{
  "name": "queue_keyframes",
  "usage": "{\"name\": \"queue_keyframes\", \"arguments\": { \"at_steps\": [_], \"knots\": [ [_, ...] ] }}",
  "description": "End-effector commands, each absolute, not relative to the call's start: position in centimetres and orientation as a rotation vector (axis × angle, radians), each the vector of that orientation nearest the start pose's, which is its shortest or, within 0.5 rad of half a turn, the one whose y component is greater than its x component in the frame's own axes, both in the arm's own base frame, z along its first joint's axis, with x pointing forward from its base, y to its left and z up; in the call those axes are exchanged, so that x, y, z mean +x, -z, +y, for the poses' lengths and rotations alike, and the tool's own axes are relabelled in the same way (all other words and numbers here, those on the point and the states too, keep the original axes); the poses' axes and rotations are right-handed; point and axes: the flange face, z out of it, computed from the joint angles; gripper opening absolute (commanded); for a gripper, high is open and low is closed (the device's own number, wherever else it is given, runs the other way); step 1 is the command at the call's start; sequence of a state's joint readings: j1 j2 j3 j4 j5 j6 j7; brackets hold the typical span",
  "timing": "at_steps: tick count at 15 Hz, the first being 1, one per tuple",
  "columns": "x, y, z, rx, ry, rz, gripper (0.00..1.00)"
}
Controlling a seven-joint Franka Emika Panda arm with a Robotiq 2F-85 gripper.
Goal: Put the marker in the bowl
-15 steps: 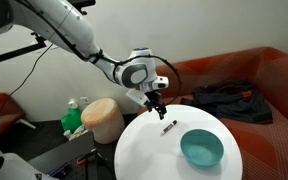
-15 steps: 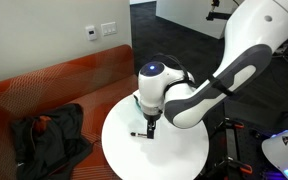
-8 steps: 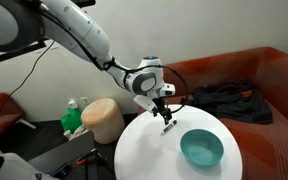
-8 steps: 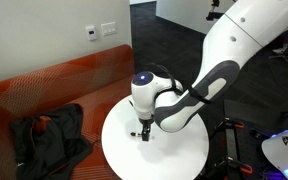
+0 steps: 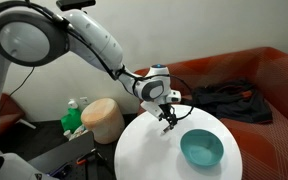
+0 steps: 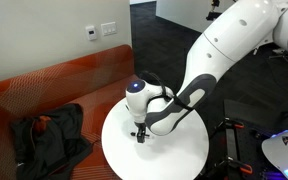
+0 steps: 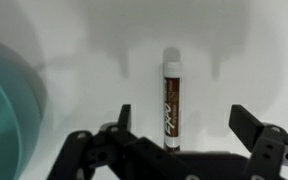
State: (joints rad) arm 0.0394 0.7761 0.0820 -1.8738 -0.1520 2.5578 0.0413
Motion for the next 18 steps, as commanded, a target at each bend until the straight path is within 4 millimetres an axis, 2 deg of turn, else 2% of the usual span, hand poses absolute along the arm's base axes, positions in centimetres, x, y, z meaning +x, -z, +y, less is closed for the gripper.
{"name": "queue_keyframes", "arguments": {
  "at_steps": [1,6,9,11,14,17,18],
  "knots": [
    [63.1,-8.3,7.6,-3.144,-0.087,-0.309,1.0],
    [64.7,-7.7,7.6,-3.14,-0.077,-0.304,1.0],
    [65.2,-7.1,7.4,-3.136,-0.081,-0.298,0.97],
    [65.4,-6.8,7.3,-3.135,-0.083,-0.293,0.9],
    [65.7,-6.5,7.2,-3.13,-0.084,-0.286,0.6],
    [65.9,-6.2,7.0,-3.123,-0.089,-0.29,0.55],
    [66.0,-6.1,7.0,-3.124,-0.092,-0.29,0.57]
  ]
}}
